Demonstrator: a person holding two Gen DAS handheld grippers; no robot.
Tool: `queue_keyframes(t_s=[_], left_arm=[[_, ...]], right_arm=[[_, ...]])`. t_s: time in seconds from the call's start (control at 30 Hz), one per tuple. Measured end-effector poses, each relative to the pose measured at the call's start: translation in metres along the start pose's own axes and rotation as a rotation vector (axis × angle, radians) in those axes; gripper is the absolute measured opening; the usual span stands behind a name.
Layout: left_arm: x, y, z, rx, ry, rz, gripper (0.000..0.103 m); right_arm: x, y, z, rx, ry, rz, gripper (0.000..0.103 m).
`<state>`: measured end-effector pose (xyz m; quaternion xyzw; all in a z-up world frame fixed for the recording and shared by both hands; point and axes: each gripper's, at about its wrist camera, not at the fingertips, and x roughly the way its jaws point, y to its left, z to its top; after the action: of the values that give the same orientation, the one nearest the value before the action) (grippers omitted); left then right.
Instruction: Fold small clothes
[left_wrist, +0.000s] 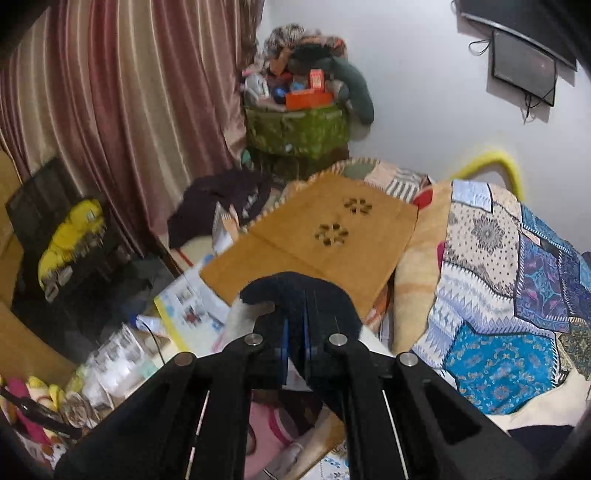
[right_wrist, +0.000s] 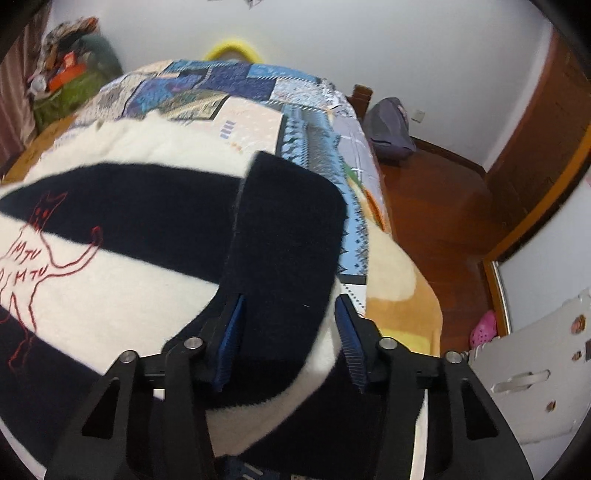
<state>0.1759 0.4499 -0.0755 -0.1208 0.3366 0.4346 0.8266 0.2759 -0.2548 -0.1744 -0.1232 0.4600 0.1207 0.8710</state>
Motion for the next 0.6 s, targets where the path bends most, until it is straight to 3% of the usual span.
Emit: queue_keyframes(t_s=[0.17, 0.33, 0.5, 0.6], left_arm=[[-0.052, -0.034, 0.009, 0.060, -0.092, -0.116, 0.005], [-0.126, -0.097, 0.008, 0.164, -0.181, -0.289, 0.005], [-0.195, -0.177, -0.012, 0.285, -0.223, -0.485, 0.005], [-0.226, -0.228, -0.036, 0.371, -0.224, -0.576, 0.005]], right_arm=[[0.001, -0.007, -0.001, 0.014, -0.006, -0.023, 0.039], [-0.004, -0.025, -0.001, 0.036, -0.022, -0.052, 0.039], [-0.027, -0.043, -0.004, 0.035, -0.072, -0.079, 0.039], [-0.045, -0.048, -0.006, 0.038, -0.112, -0.050, 0.040]])
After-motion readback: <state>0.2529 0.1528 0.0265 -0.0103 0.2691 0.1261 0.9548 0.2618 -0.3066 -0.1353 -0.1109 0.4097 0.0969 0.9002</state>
